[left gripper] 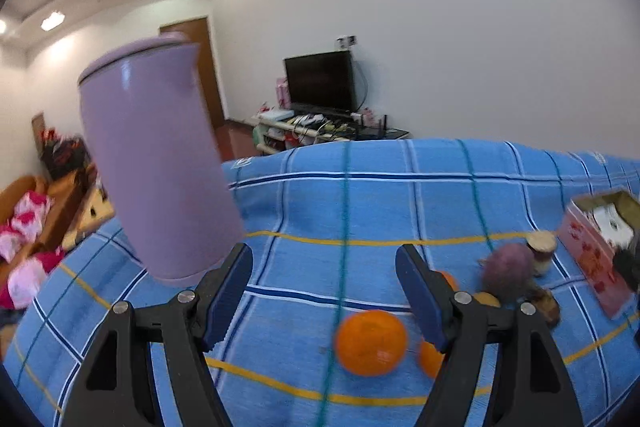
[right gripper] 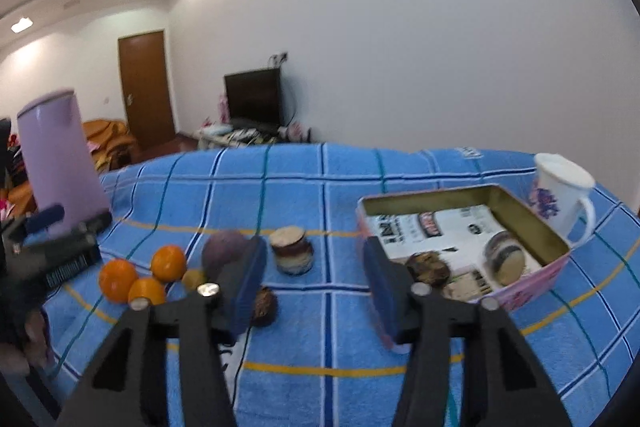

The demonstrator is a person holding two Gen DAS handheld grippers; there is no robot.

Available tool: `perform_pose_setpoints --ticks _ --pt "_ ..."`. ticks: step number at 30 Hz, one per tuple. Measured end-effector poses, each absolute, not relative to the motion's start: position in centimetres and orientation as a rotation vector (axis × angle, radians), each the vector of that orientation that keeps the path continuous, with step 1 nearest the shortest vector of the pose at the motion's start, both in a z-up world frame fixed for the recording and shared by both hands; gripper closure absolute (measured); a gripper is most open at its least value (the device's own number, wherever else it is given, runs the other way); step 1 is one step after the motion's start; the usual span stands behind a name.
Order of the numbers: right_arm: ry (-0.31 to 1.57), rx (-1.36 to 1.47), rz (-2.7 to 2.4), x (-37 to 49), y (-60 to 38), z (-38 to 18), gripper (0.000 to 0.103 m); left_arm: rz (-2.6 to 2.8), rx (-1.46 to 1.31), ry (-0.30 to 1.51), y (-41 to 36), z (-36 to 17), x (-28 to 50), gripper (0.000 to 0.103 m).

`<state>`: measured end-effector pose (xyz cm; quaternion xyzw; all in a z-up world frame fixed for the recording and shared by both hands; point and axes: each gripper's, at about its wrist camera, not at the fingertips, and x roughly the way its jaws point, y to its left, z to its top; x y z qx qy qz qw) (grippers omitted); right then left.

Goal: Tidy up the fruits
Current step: 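Move both tools back over the remaining fruits, then grasp the large orange with the left gripper while the right gripper grasps another brown dried fruit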

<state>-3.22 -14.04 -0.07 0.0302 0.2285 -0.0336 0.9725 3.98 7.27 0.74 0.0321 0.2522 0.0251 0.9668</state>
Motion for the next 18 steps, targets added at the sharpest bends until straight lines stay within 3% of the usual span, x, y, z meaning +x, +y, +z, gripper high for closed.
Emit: perform_pose_setpoints --ticks 18 --pt "0.801 0.086 0.098 2.9 -11.9 -4.2 0.055 -0.065 -0.006 0.687 10.4 -0.1 5.8 0.028"
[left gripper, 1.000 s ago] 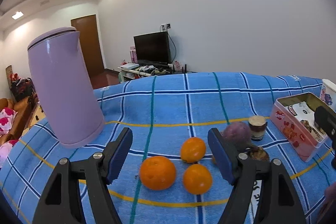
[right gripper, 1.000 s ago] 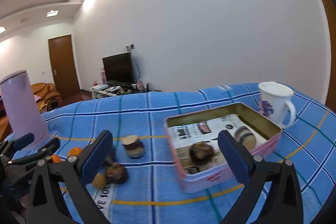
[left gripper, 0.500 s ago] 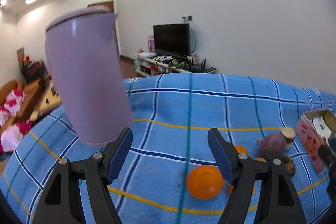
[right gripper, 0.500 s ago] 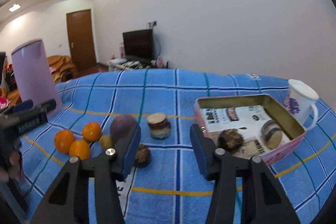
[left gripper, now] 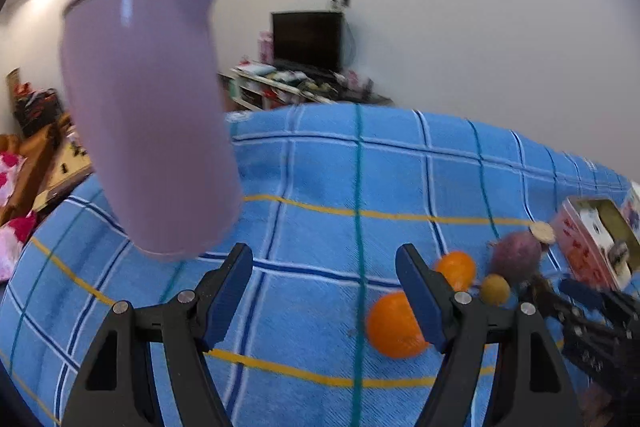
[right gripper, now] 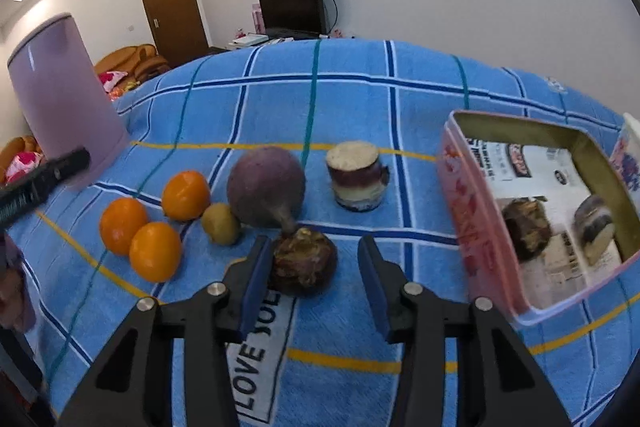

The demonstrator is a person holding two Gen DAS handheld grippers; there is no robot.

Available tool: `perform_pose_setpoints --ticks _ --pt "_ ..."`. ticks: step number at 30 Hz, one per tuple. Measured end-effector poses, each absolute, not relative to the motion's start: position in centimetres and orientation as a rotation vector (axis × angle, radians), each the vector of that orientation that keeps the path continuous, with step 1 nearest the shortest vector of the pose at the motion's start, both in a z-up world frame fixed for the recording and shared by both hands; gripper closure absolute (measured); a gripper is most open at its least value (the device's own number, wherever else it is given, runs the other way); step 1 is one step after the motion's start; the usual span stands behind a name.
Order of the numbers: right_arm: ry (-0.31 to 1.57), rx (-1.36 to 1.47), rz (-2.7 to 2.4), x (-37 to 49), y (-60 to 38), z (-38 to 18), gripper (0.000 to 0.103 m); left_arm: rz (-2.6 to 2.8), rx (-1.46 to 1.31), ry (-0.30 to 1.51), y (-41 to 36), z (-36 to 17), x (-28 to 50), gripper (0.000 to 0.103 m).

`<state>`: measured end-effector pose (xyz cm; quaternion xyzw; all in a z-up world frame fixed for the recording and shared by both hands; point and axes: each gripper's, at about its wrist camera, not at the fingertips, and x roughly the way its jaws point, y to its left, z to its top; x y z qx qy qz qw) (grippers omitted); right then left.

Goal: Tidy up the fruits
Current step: 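Grasp the large orange with the left gripper while the right gripper grasps another brown dried fruit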

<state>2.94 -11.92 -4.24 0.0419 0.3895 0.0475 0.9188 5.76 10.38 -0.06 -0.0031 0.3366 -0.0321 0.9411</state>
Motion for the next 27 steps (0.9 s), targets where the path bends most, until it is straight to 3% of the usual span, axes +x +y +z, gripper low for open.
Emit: perform_pose_setpoints --ticks 7,9,13,25,26,27 --pt "0.883 0.064 0.178 4.4 -10.4 -5.4 0.053 -0.127 0.052 0.757 8.4 -1.5 6.0 0.028" --pt "0.875 0.085 0.191 4.5 -10.7 -5.4 0.059 -0.132 0.103 0.771 7.3 -2.0 6.0 0.028" --pt "0.876 0.091 0.204 4.3 -11.1 -5.4 0.059 -0.178 0.132 0.772 6.2 -2.4 5.6 0.028" --pt "0.71 0.143 0.194 1.3 -12.0 -2.8 0.059 -0.178 -0.015 0.861 8.0 -4.3 7.4 0.028" --pt "0.713 0.145 0.194 1.2 -12.1 -2.8 0.059 -0.182 -0.014 0.863 8.0 -4.4 7.4 0.036" --pt "0.717 0.148 0.195 1.2 -12.1 -2.7 0.059 -0.198 -0.007 0.867 7.9 -4.4 7.4 0.055"
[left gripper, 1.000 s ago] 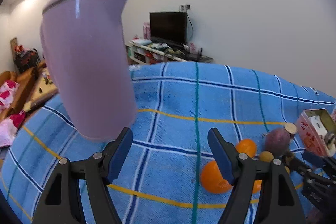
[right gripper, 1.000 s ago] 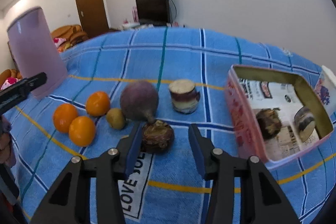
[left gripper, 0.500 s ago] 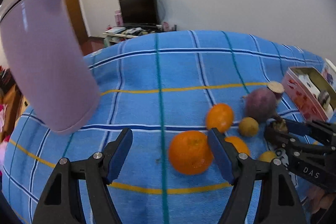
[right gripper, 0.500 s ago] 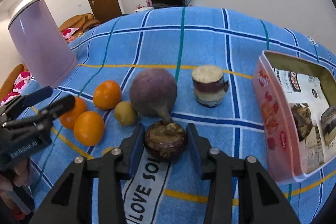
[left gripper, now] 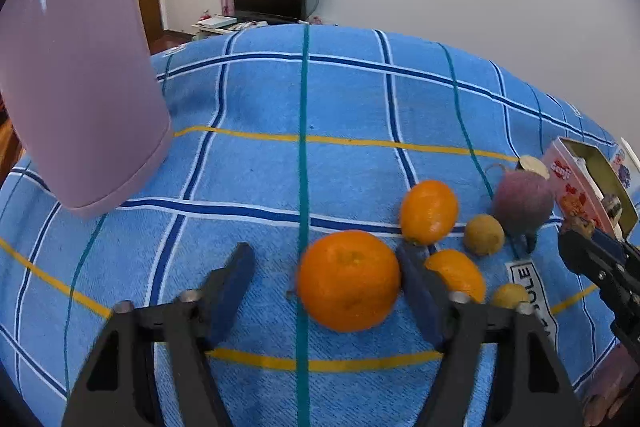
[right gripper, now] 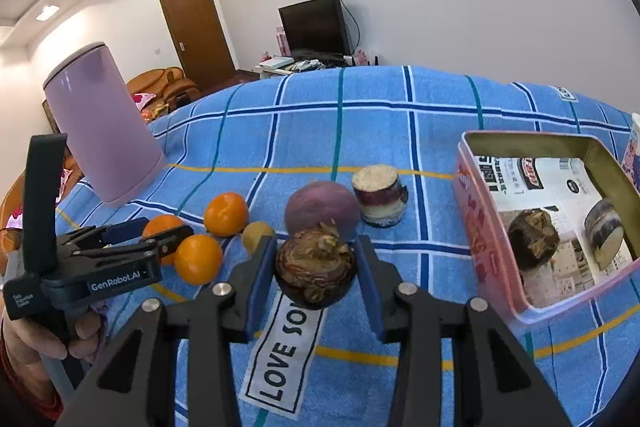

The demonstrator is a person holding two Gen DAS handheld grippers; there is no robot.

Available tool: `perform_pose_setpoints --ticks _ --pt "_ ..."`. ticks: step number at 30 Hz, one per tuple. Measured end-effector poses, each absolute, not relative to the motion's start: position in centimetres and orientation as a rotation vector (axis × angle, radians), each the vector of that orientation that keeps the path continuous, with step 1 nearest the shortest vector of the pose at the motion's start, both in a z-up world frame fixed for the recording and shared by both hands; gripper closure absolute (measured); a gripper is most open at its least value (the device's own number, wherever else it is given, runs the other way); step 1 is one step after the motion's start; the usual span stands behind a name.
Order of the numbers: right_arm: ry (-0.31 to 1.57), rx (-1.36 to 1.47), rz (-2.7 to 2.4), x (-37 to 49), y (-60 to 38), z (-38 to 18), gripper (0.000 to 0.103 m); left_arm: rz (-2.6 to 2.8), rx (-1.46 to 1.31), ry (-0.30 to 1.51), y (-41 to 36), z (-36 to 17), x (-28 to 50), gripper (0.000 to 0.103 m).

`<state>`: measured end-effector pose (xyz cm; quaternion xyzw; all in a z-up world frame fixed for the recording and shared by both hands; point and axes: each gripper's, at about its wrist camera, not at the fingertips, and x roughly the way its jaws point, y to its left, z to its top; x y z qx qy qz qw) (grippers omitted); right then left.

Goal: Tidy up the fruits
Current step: 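Grasp the large orange with the left gripper while the right gripper grasps another brown dried fruit, then carry the orange and dried fruit into the pink tin and release both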

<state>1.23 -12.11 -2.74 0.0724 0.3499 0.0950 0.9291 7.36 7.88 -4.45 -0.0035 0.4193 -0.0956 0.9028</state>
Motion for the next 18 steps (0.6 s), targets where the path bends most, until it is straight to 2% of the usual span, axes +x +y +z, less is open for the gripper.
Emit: perform_pose_setpoints --ticks 5,13,18 --pt "0.692 0.151 0.201 1.2 -12.1 -2.0 0.059 -0.179 0.036 0.835 7.4 -4.2 6.9 0.055" --pt "0.538 0.175 0.268 -1.0 -12.5 0.0 0.059 -0.132 -0.061 0.491 9.1 0.4 3.7 0.055" --pt "0.465 0.159 0.279 -1.9 -12.1 1.0 0.059 -0.143 -0.079 0.431 8.4 0.8 2.4 0.054"
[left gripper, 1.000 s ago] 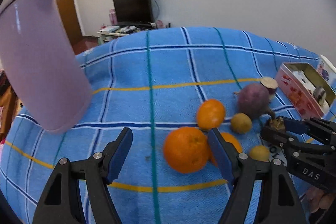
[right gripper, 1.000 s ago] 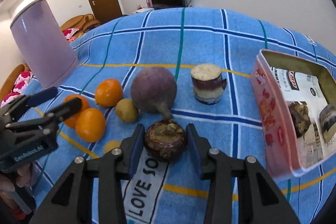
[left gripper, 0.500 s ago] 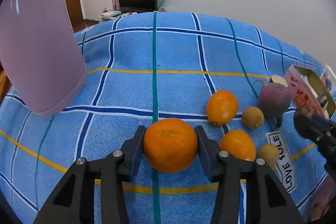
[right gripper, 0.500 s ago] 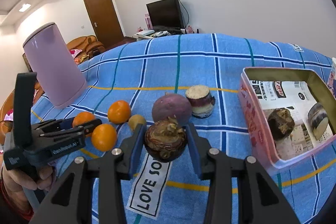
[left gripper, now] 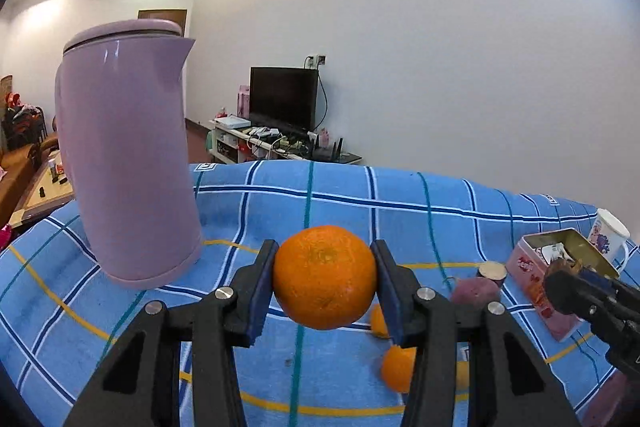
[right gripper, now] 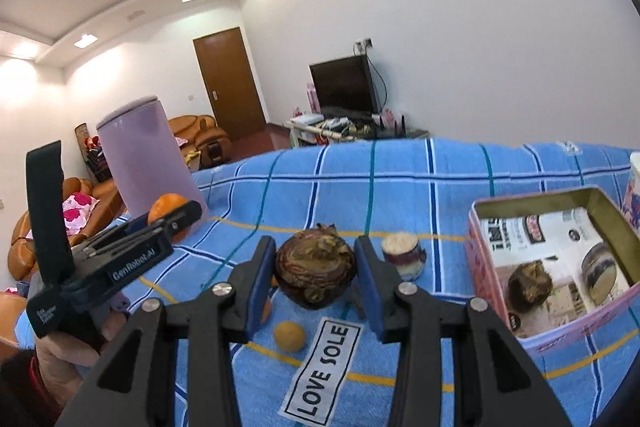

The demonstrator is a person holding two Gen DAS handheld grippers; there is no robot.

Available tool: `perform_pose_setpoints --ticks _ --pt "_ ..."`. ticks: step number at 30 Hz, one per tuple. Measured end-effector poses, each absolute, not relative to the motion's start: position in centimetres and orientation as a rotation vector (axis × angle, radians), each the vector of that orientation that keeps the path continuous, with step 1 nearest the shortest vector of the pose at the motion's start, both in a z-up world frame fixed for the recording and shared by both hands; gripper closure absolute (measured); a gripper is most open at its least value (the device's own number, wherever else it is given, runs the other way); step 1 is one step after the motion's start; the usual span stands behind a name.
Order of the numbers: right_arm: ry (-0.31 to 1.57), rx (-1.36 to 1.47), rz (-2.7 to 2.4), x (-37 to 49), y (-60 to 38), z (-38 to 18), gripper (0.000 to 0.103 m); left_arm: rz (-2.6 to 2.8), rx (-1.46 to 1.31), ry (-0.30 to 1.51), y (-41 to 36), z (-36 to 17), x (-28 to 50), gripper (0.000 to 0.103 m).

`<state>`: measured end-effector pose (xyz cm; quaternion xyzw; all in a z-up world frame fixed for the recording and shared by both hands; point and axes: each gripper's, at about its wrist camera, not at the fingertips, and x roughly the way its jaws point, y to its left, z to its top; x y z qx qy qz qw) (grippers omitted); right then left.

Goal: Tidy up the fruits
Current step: 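Carry the orange and dried fruit into the pink tin and release both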

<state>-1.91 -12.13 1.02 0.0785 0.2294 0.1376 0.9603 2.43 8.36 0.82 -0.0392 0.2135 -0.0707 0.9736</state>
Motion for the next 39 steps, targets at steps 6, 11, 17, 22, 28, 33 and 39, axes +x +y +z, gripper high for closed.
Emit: perform_pose_setpoints --ticks 6,11,17,22,28,33,39 --pt "0.435 0.137 0.219 -2.3 -12.5 1.3 0.059 -0.119 -0.026 0.397 6.4 0.9 1.7 0.054" --pt "0.399 0.09 0.145 -2.4 -12.8 1.7 0.059 -0.07 0.026 0.372 5.2 0.9 1.3 0.054" --pt "0.354 0.046 0.079 -2.7 -13.8 2.1 0.059 -0.033 0.041 0.408 4.0 0.5 1.5 0.054" --pt "0.365 0.039 0.065 -2.9 -15.1 2.0 0.059 -0.047 0.063 0.408 2.4 0.5 0.7 0.054" --pt "0.385 -0.011 0.028 -3.4 -17.2 1.2 0.059 -0.079 0.103 0.415 -0.1 0.4 0.2 0.054" --pt "0.38 0.008 -0.011 -3.6 -20.0 1.3 0.059 -0.095 0.121 0.411 -2.3 0.7 0.0 0.054" --pt "0.373 -0.015 -0.065 -4.0 -22.6 1.4 0.059 -0.133 0.107 0.41 -4.8 1.5 -0.3 0.054"
